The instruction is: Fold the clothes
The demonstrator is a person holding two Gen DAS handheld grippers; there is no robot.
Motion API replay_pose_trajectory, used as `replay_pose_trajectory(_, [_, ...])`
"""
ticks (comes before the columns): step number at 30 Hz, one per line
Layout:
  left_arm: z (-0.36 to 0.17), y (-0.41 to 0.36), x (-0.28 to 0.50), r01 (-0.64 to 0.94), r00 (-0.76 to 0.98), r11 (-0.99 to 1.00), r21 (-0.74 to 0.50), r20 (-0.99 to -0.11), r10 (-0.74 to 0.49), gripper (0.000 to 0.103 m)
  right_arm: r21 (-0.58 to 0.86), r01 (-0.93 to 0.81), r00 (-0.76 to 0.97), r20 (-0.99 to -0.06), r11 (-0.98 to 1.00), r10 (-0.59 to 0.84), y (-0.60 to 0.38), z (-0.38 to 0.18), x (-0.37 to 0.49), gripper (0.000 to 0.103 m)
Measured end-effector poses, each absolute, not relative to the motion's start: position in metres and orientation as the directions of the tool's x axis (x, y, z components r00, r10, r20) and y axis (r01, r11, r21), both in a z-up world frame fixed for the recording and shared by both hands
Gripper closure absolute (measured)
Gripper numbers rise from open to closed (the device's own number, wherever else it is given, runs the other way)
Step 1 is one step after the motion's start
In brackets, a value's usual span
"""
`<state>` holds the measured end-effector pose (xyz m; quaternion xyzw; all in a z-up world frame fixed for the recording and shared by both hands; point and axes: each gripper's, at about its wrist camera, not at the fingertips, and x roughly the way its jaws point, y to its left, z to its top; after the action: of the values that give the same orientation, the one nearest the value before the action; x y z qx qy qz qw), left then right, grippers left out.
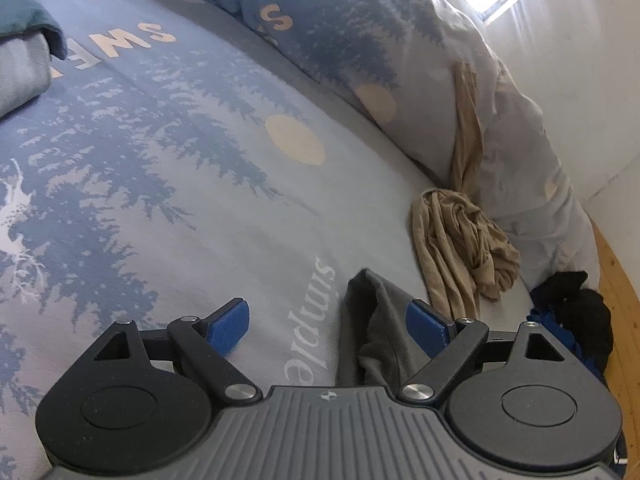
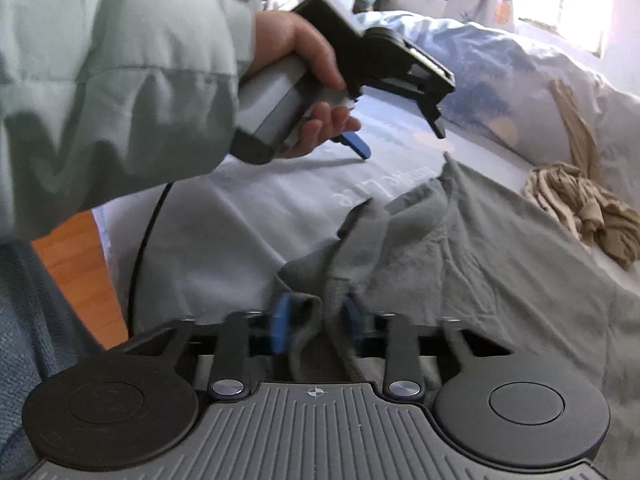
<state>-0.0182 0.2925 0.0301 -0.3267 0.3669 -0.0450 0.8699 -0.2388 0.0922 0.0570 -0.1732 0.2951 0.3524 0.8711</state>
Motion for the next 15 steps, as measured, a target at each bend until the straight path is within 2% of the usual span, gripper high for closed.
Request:
replay_pose_trajectory(1, [0.03, 0.291, -0.017, -0.157, 0.722, 0.786, -0.598, -0.613, -0.322, 0.013, -0.074, -0.708, 0.576, -0.636, 0.703, 0.513, 0.089, 0.058, -0.234, 0.09])
replay_pose_trajectory(5, [0.027, 0.287, -0.014, -0.155, 0.711, 0.799, -0.581, -0.627, -0.319, 0.013, 0.055, -0.675, 0.552, -0.624, 0.735, 0.553, 0.07, 0.073, -0.223, 0.094])
replay_pose_trajectory(15, [0.022, 0.266, 0.008, -0.105, 0.688, 0.799, -0.592, -0.624, -0.371, 0.012, 0.233, -0.59, 0.595, -0.52, 0.773, 0.612, 0.022, 0.119, -0.219, 0.095])
